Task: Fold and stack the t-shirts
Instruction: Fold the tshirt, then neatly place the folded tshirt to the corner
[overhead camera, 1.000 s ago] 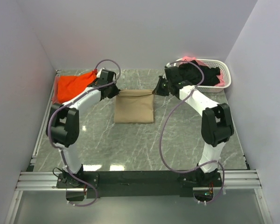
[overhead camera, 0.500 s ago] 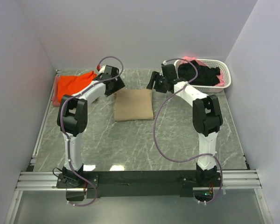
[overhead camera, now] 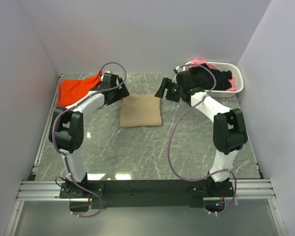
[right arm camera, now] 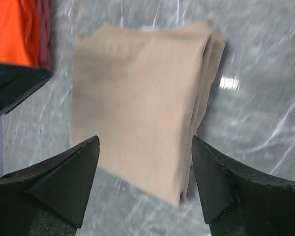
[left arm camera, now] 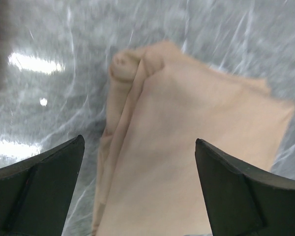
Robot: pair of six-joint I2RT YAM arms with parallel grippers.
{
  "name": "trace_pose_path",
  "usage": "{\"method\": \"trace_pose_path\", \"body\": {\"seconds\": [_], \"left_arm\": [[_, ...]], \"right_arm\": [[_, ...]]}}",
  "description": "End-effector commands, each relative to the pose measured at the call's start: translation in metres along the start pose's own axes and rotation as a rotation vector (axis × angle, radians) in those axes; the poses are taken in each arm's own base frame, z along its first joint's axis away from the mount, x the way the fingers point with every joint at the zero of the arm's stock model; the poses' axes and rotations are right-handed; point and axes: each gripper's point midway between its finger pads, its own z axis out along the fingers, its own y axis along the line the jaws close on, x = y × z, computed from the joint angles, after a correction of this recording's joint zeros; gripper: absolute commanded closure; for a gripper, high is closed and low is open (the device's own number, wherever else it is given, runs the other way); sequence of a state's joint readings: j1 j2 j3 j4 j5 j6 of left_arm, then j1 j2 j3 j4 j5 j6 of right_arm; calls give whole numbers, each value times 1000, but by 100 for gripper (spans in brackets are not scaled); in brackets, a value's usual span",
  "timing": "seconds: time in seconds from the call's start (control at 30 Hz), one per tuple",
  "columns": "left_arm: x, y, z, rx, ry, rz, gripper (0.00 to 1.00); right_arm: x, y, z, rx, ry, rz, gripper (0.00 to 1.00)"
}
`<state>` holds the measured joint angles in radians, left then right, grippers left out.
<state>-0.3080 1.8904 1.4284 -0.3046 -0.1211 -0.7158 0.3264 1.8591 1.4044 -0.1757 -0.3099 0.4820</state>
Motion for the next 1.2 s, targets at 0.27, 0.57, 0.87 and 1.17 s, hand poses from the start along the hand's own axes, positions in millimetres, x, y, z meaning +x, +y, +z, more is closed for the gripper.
{"method": "trace_pose_path", "body": {"seconds": [0.27, 0.57, 0.87, 1.17], "left_arm": [[47, 18, 16, 55, 123, 191, 1], [84, 38, 43, -5, 254, 206, 13], [106, 40, 47, -88, 299, 267, 43], [104, 47, 55, -171, 321, 306, 100]], "right_arm": [[55, 14, -79, -62, -61, 2, 16], [79, -14, -135, 61, -137, -11, 16], [87, -36, -178, 174, -222, -13, 16], [113, -52, -190, 194, -214, -49, 16]]}}
